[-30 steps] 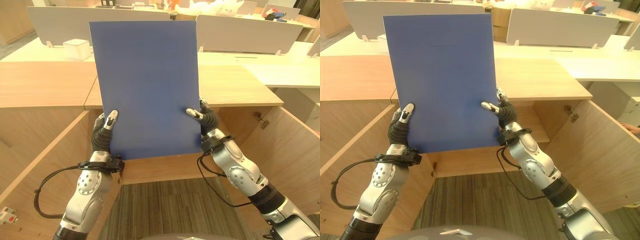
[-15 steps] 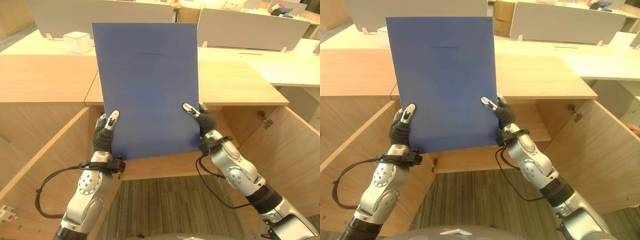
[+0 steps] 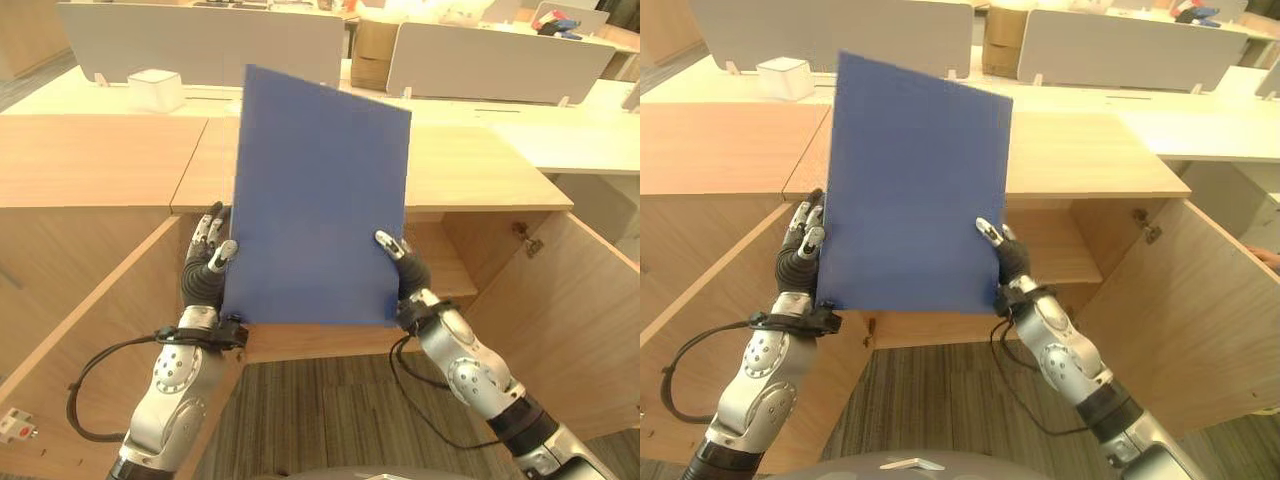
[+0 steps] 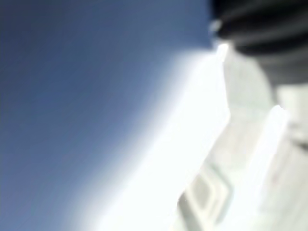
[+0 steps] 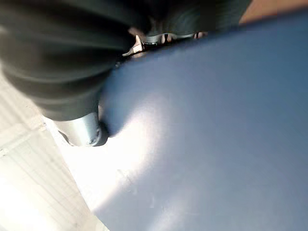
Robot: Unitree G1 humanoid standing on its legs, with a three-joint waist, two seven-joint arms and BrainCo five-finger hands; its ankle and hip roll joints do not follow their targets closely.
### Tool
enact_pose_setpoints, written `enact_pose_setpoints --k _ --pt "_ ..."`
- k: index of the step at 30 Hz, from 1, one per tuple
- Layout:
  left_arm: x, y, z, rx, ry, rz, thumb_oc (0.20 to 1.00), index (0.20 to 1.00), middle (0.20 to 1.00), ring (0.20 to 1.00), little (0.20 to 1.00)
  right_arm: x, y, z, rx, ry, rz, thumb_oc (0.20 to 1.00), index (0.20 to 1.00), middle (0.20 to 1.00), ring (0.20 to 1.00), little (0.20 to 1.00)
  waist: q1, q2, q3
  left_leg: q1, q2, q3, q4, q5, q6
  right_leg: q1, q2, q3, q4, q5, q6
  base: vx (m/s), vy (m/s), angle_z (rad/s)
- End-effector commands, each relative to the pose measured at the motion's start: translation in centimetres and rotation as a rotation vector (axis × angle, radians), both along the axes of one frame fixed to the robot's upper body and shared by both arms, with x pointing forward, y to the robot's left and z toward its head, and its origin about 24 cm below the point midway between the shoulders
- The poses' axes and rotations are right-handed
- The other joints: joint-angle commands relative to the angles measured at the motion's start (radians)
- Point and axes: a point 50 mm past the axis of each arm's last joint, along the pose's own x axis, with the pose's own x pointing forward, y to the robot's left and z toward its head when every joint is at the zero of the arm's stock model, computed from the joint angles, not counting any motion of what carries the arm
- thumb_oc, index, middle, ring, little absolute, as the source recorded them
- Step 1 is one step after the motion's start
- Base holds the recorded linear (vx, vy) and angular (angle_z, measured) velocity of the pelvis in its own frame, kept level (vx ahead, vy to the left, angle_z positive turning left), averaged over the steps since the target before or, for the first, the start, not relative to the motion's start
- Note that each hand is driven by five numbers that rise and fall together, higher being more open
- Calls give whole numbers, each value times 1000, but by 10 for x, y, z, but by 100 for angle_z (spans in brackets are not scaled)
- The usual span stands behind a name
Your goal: Put the empty folder in the office cabinet
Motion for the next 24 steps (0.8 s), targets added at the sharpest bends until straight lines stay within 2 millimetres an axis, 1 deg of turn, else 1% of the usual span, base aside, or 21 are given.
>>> enact_pose_setpoints --k 1,3,5,8,9,11,12,13,14,17,18,20,23,24 --pt "-4 11 37 72 -230 50 1000 1000 1000 1000 1000 0 1 -5 -73 -12 80 200 200 200 200 200 13 -13 -44 -27 -1 -49 -10 -82 -15 36 -79 -68 2 -44 71 0 0 0" --pt "-5 15 36 97 -228 68 1000 1000 1000 1000 1000 -10 -1 -24 -135 48 143 200 200 200 200 200 15 -12 -42 -27 0 -51 -10 -81 -16 37 -79 -71 2 -45 72 0 0 0" --pt "-5 19 36 120 -235 80 1000 1000 1000 1000 1000 -18 -3 -38 -193 90 207 200 200 200 200 200 18 -12 -39 -28 -1 -53 -10 -80 -18 38 -79 -74 2 -46 73 0 0 0" --pt "-4 21 40 169 -262 81 1000 1000 1000 1000 1000 -30 -5 -52 -260 129 302 200 200 200 200 200 19 -11 -34 -26 0 -54 -10 -79 -18 39 -78 -73 2 -48 74 0 0 0" --pt "-4 21 40 169 -262 81 1000 1000 1000 1000 1000 -30 -5 -52 -261 129 302 200 200 200 200 200 19 -11 -34 -26 0 -54 -10 -79 -18 39 -78 -73 2 -48 74 0 0 0" --pt "-3 21 42 180 -275 73 1000 1000 1000 1000 1000 -33 -8 -58 -286 141 324 200 200 200 200 200 17 -9 -32 -26 1 -54 -10 -77 -19 40 -78 -72 2 -49 74 6 0 3" --pt "-2 20 42 188 -278 63 1000 1000 1000 1000 1000 -37 -10 -64 -308 156 350 200 200 200 200 200 15 -9 -29 -27 1 -56 -10 -77 -20 39 -78 -70 2 -50 74 0 0 0" --pt "-2 20 42 188 -278 63 1000 1000 1000 1000 1000 -37 -10 -64 -308 156 350 200 200 200 200 200 15 -9 -29 -27 1 -57 -10 -77 -20 39 -78 -71 2 -50 74 0 0 0" --pt "-1 20 43 199 -279 57 1000 1000 1000 1000 1000 -42 -16 -73 -348 187 363 200 200 200 200 200 11 -8 -28 -29 1 -57 -10 -77 -20 37 -77 -71 2 -51 74 0 0 0" --pt "-1 20 42 204 -280 52 1000 1000 1000 1000 1000 -46 -23 -78 -379 203 375 200 200 200 200 200 7 -6 -25 -30 3 -57 -10 -77 -21 36 -77 -72 2 -51 75 0 0 0" --pt "-2 21 41 212 -275 52 1000 1000 1000 1000 1000 -49 -34 -83 -406 226 362 200 200 200 200 200 3 -7 -21 -34 2 -57 -10 -76 -21 32 -78 -72 2 -51 77 0 0 0" --pt "-2 22 41 214 -274 52 1000 1000 1000 1000 1000 -49 -38 -83 -416 227 351 200 200 200 200 200 2 -7 -20 -36 2 -56 -10 -76 -22 30 -78 -71 2 -50 78 0 0 0" --pt "-1 23 37 211 -251 51 1000 1000 1000 1000 1000 -46 -46 -85 -424 233 291 200 200 200 200 200 1 -3 5 -55 3 -56 -10 -68 -22 10 -80 -70 2 -44 80 0 0 0" --pt "-1 23 37 211 -251 50 1000 1000 1000 1000 1000 -46 -46 -85 -423 233 291 200 200 200 200 200 1 -3 5 -56 3 -56 -10 -68 -22 10 -80 -70 2 -44 80 -42 -12 3"
